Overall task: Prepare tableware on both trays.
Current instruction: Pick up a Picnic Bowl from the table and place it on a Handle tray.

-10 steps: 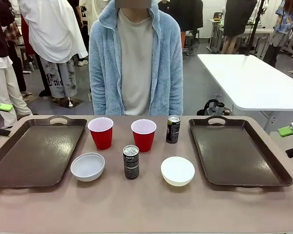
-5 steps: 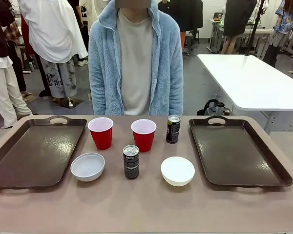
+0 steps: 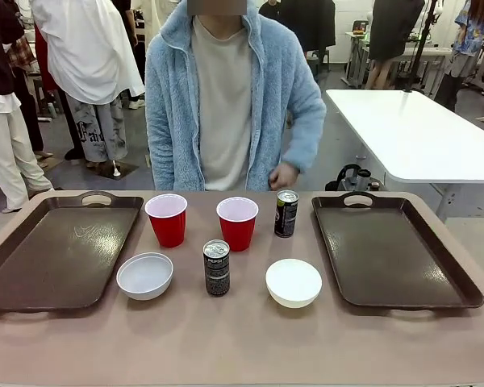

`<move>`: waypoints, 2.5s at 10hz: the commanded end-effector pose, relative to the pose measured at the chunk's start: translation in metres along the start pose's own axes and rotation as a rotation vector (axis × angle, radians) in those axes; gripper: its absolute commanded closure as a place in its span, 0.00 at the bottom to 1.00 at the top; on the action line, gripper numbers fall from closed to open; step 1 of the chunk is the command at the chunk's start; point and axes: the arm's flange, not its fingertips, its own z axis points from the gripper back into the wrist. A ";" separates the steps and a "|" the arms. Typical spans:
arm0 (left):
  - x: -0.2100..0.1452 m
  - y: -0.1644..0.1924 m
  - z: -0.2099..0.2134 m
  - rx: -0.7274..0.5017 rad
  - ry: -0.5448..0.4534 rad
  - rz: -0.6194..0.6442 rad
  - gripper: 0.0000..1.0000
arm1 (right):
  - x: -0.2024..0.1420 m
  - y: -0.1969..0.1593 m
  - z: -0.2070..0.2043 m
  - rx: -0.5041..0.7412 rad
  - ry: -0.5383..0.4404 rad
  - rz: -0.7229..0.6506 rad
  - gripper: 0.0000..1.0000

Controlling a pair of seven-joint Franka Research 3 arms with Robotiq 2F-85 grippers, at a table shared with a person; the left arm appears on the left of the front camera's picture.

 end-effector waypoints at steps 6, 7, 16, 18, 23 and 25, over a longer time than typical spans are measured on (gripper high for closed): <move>0.001 -0.001 0.000 -0.003 -0.019 0.017 0.00 | 0.003 0.001 0.000 0.002 -0.012 -0.014 0.00; 0.001 -0.001 -0.001 -0.001 -0.004 0.001 0.00 | 0.003 0.001 0.000 0.002 -0.012 -0.014 0.00; 0.000 -0.118 -0.241 0.904 0.096 -0.220 0.00 | 0.003 0.001 0.000 0.002 -0.012 -0.014 0.00; -0.001 -0.106 -0.277 1.045 0.119 -0.255 0.00 | 0.003 0.001 0.000 0.002 -0.012 -0.014 0.00; -0.003 -0.096 -0.293 1.063 0.174 -0.323 0.00 | 0.003 0.001 0.000 0.002 -0.012 -0.014 0.00; -0.003 -0.096 -0.293 1.063 0.174 -0.323 0.00 | 0.003 0.001 0.000 0.002 -0.012 -0.014 0.00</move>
